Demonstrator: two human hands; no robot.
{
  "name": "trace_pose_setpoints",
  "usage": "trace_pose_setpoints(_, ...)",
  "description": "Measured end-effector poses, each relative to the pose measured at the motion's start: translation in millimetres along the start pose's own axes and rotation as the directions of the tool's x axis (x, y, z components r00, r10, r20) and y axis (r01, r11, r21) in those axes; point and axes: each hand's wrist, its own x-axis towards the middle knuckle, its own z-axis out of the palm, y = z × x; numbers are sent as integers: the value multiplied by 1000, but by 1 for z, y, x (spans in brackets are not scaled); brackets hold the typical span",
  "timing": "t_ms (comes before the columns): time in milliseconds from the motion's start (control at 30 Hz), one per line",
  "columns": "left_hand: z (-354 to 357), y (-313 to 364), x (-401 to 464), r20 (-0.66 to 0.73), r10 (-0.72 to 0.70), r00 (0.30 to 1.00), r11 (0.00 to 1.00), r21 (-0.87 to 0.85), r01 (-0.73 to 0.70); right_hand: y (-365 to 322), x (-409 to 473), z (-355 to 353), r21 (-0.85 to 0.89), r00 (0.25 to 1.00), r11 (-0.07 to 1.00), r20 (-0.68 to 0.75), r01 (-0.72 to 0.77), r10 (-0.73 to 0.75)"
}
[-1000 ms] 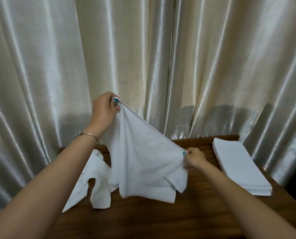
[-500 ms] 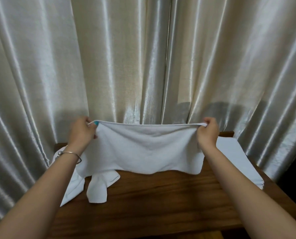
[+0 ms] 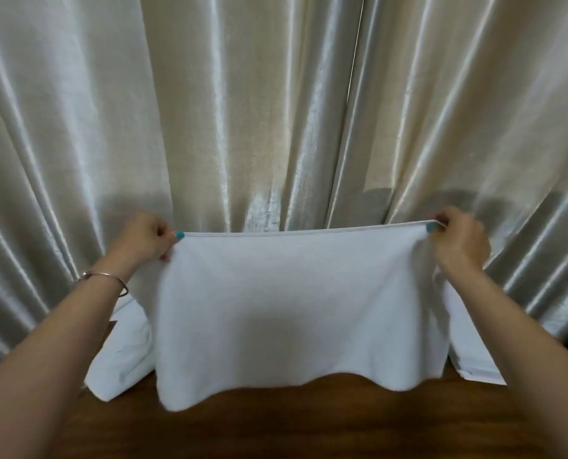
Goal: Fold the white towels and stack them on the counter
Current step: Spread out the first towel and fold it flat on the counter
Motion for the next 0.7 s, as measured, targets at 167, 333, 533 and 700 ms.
trace_pose_setpoints(167, 101, -19, 59, 152, -103, 983, 972, 224, 67, 33, 39, 87, -427, 950, 891, 312, 154, -14)
trace_pose_setpoints(333, 223, -45, 121, 254, -79, 964, 955, 297, 0, 64, 64, 179, -501, 926, 855, 372, 138, 68)
trace_pose_setpoints(533, 278, -62, 146, 299, -159, 941, 864, 504, -14, 90, 91, 239, -505, 895, 859, 418, 88, 154)
trace_pose_setpoints(700, 290, -101, 160, 272, -239, 932, 840, 539, 58, 118, 98, 256, -675, 856, 703, 482, 225, 189)
